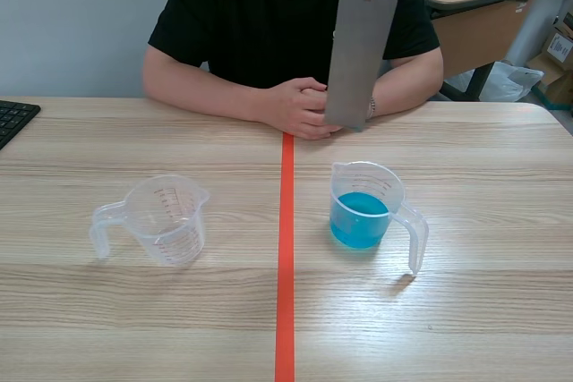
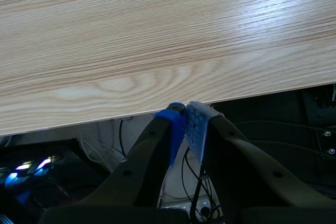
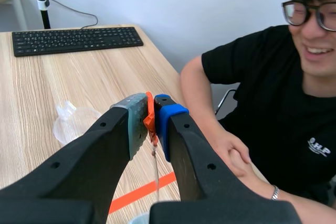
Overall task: Do the redox reaction experiment.
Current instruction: 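Put the plate into the left beaker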
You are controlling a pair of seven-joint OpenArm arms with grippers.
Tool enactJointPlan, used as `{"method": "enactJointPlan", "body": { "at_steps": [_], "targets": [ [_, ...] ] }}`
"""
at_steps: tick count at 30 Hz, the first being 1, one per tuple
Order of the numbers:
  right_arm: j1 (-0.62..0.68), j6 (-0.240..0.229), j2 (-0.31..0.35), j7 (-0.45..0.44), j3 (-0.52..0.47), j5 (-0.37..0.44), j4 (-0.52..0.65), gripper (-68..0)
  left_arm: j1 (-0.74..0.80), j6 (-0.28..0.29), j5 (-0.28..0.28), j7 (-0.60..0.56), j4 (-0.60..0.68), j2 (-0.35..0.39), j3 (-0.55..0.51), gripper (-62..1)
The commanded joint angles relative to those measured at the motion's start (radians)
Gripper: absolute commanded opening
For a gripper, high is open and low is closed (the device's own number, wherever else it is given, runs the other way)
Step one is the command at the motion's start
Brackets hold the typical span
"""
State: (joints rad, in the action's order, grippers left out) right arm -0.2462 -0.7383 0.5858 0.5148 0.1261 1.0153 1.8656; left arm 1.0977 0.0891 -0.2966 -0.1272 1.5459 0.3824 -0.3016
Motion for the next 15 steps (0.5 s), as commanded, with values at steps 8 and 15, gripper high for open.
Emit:
{"method": "enactJointPlan", "body": {
  "at_steps": [8,15],
  "targets": [
    [-0.098,0.016,-0.144,-0.009,0.124,-0.115,0.005,-66.0,0.004,-0.001,-0.003,-0.01,0.006,-0.005,-0.004,-56.5],
    [-0.129,0.04,-0.296,0.013,0.22,-0.229,0.004,-66.0,0.004,-0.001,-0.003,-0.009,0.006,-0.005,-0.004,-56.5]
  ]
}}
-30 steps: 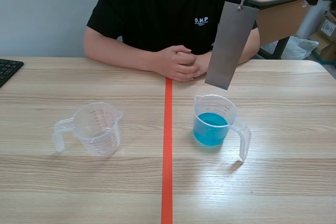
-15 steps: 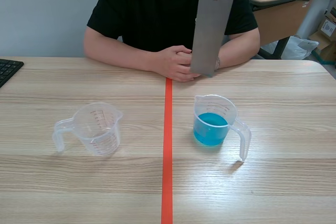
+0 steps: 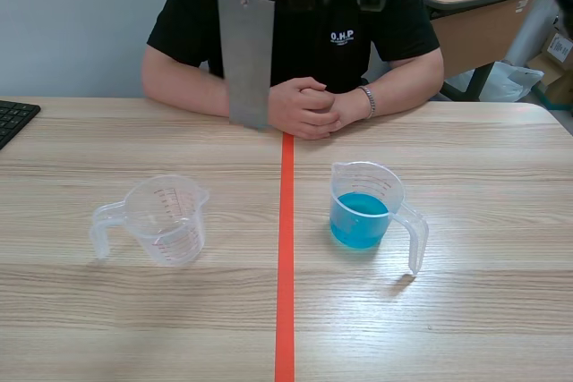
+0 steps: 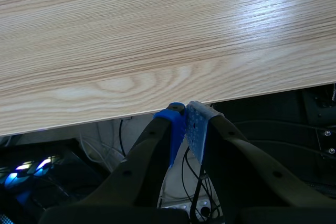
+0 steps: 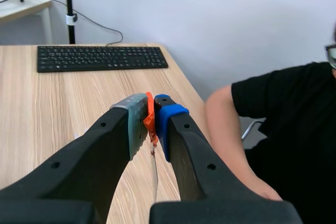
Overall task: Do the redox reaction experiment.
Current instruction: 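Put the plate into the left beaker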
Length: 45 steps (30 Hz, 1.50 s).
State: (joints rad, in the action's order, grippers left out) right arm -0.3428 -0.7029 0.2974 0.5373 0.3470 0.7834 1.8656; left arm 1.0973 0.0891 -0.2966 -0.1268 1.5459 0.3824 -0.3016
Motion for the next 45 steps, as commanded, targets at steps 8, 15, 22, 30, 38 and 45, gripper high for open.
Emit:
{"method": "enactJointPlan", "body": {
  "at_steps": [8,15,22,30,38,45],
  "targets": [
    [-0.068,0.007,-0.164,0.0,0.126,-0.125,-0.063,-66.0,0.005,0.0,-0.003,-0.007,0.005,-0.005,-0.004,-56.5],
    [-0.087,0.007,-0.271,0.0,0.208,-0.196,-0.156,-66.0,0.005,0.0,-0.003,-0.006,0.005,-0.005,-0.004,-56.5],
    [-0.092,0.007,-0.313,-0.005,0.262,-0.264,-0.175,-66.0,0.005,0.003,-0.003,-0.005,0.005,-0.005,-0.004,-56.5],
    [-0.092,0.007,-0.325,-0.006,0.27,-0.269,-0.195,-66.0,0.005,0.003,-0.003,0.023,0.005,-0.005,-0.002,-56.5],
    [-0.092,0.006,-0.325,-0.063,0.27,-0.284,-0.244,-66.0,0.005,0.003,-0.003,0.024,0.005,-0.005,-0.002,-56.5],
    [-0.092,0.006,-0.325,-0.126,0.27,-0.322,-0.301,-66.0,0.005,0.003,-0.003,0.023,0.005,-0.005,-0.002,-56.4]
  ]
}}
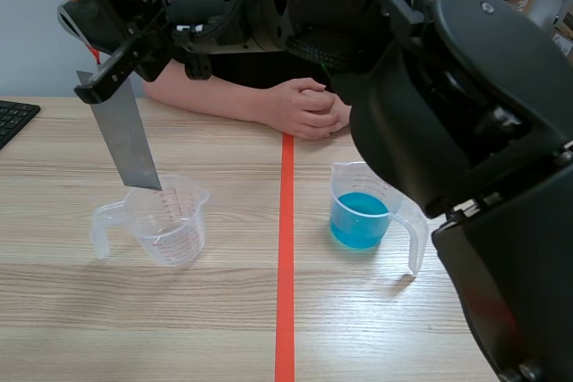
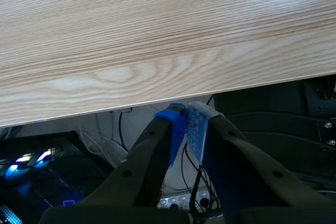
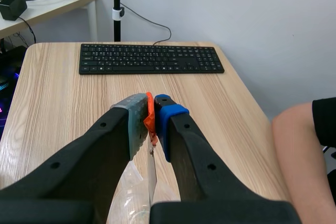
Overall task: Do the redox reaction experiment.
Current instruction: 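Put the plate into the left beaker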
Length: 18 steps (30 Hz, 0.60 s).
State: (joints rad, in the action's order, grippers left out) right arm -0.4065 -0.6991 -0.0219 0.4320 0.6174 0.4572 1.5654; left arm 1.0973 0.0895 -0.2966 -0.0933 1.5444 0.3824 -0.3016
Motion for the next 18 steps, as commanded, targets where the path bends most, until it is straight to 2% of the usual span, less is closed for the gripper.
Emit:
{"method": "enactJointPlan", "body": {
  "at_steps": [1,12,18],
  "targets": [
    [-0.028,0.002,-0.006,-0.031,0.0,-0.003,-0.012,-66.0,0.005,0.003,-0.003,-0.01,0.007,-0.005,-0.002,-56.4],
    [-0.026,-0.002,-0.006,-0.113,0.044,-0.051,-0.103,-66.0,0.005,0.002,-0.003,-0.01,0.007,-0.005,-0.002,-56.3],
    [-0.026,-0.001,-0.006,-0.154,0.05,-0.076,-0.165,-66.0,0.005,0.002,-0.003,-0.01,0.007,-0.005,-0.002,-47.1]
  ]
}}
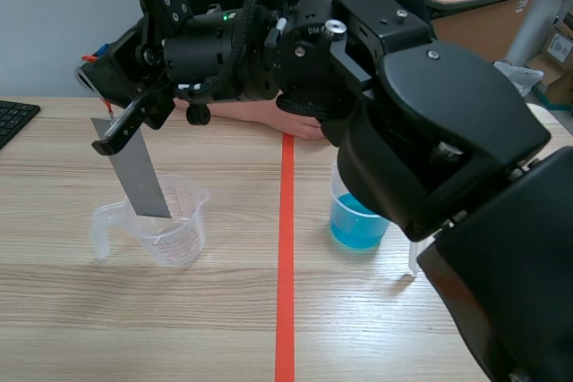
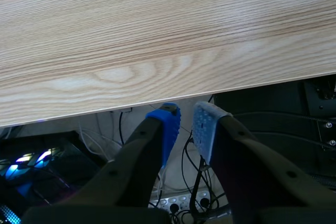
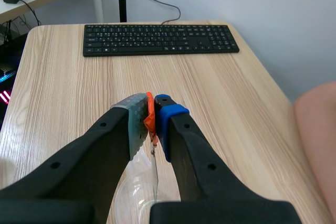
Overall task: Do the redox reaction experiment.
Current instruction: 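Put the plate into the left beaker, then return to the home posture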
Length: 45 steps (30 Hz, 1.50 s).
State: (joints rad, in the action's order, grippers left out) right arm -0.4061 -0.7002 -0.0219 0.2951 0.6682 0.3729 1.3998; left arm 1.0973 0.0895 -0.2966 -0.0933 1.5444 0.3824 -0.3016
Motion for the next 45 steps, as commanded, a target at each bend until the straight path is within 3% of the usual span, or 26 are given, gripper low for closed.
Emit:
{"method": "enactJointPlan", "body": {
  "at_steps": [1,9,14,22,26,29,31,35,39,45],
  "targets": [
    [-0.026,0.0,-0.006,-0.029,-0.001,-0.002,-0.011,-66.0,0.005,0.002,-0.003,-0.01,0.007,-0.005,-0.002,-45.4],
    [-0.026,0.0,-0.006,-0.134,-0.001,-0.118,-0.101,-66.0,0.005,0.002,-0.003,-0.01,0.007,-0.005,-0.002,-35.6],
    [-0.026,0.0,-0.006,-0.192,-0.001,-0.21,-0.143,-66.0,0.005,0.002,-0.003,-0.01,0.007,-0.005,-0.002,-26.0],
    [-0.026,0.0,-0.006,-0.201,-0.001,-0.269,-0.153,-65.7,0.005,0.002,-0.003,-0.011,0.007,-0.005,-0.002,-9.4],
    [-0.026,0.0,-0.006,-0.201,-0.001,-0.272,-0.153,-54.9,0.005,0.002,-0.003,-0.011,0.007,-0.005,-0.002,-4.9],
    [-0.026,-0.013,-0.006,-0.202,-0.001,-0.272,-0.153,-44.2,0.004,0.002,-0.003,-0.011,0.007,-0.005,-0.002,-4.9],
    [-0.026,-0.045,-0.006,-0.209,-0.001,-0.272,-0.153,-35.9,0.002,-0.011,-0.003,-0.011,0.007,-0.005,-0.002,-4.7],
    [-0.023,-0.045,-0.014,-0.216,0.0,-0.263,-0.153,-19.5,0.002,-0.021,-0.003,-0.011,0.007,-0.005,-0.002,0.9],
    [-0.02,-0.045,-0.029,-0.216,0.0,-0.221,-0.153,-0.1,0.002,-0.021,-0.003,-0.01,0.007,-0.005,-0.002,1.4],
    [-0.015,-0.045,-0.034,-0.215,0.0,-0.051,-0.15,0.4,0.002,-0.021,-0.004,-0.01,0.007,-0.005,-0.002,1.4]
  ]
}}
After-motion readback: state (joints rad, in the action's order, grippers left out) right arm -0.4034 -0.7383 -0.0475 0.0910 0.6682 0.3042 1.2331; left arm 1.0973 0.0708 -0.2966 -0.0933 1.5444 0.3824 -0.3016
